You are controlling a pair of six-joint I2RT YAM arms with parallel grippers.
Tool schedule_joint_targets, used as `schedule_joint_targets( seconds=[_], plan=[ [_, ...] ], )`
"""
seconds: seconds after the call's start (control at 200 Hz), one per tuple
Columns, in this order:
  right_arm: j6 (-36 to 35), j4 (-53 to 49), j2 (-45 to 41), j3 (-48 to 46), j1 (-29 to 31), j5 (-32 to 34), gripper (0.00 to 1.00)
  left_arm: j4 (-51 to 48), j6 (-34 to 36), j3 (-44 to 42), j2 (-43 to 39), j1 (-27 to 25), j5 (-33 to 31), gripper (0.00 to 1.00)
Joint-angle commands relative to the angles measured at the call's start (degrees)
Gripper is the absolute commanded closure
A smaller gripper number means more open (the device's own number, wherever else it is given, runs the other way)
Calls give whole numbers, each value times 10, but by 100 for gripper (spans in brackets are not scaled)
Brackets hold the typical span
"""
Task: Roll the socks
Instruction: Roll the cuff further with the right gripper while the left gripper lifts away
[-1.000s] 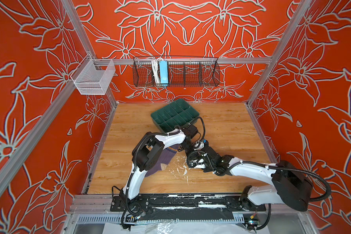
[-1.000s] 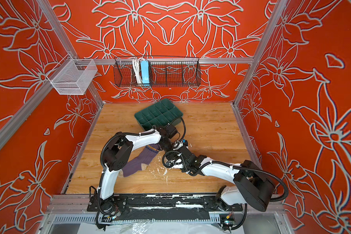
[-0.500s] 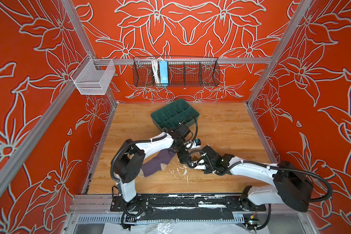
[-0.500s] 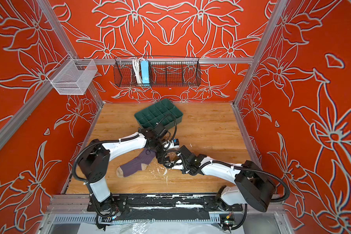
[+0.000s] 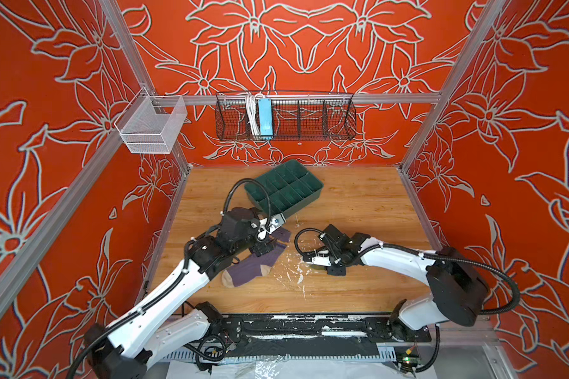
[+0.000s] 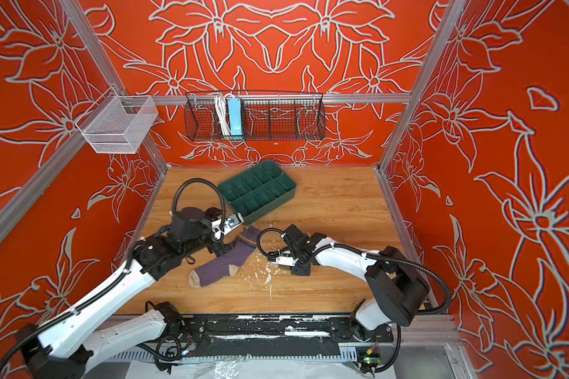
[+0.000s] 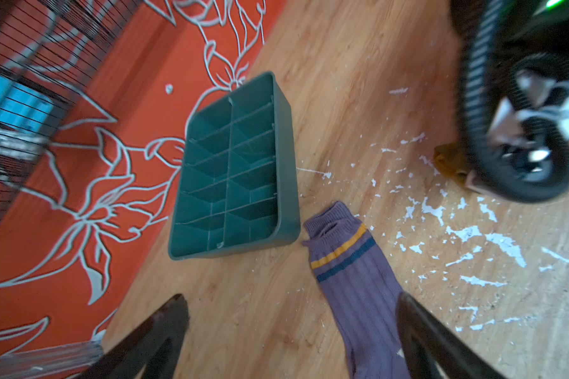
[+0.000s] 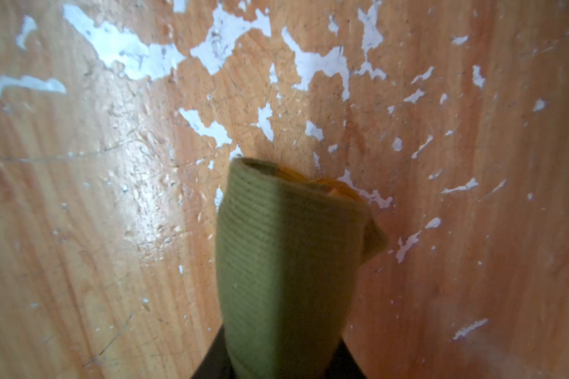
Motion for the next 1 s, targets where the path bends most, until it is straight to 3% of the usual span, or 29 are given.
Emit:
schedule_joint_targets(
  seconds=[0.0,0.065,0.115,0.29,0.465,0.711,0.996],
  plan=[
    [24,-97,54,-1,-9,-102,100,-94,32,20,-37,0,153,1],
    [26,-101,70,15,-21,-130,100,-109,48,18,-50,-4,218,4],
    [25,-102,81,25,-28,-152,100,-119,58,19,-47,-18,222,7],
    [13,-110,132,61,-46,-196,100,-104,125,-11,16,-133,90,8],
    [7,-126,176,93,-58,-203,100,86,130,-97,93,-226,-5,13],
    [5,-126,184,94,-63,-204,100,305,88,-142,240,-263,-80,28],
    [6,-136,188,94,-64,-220,100,396,92,-91,413,-262,-179,29]
  ],
)
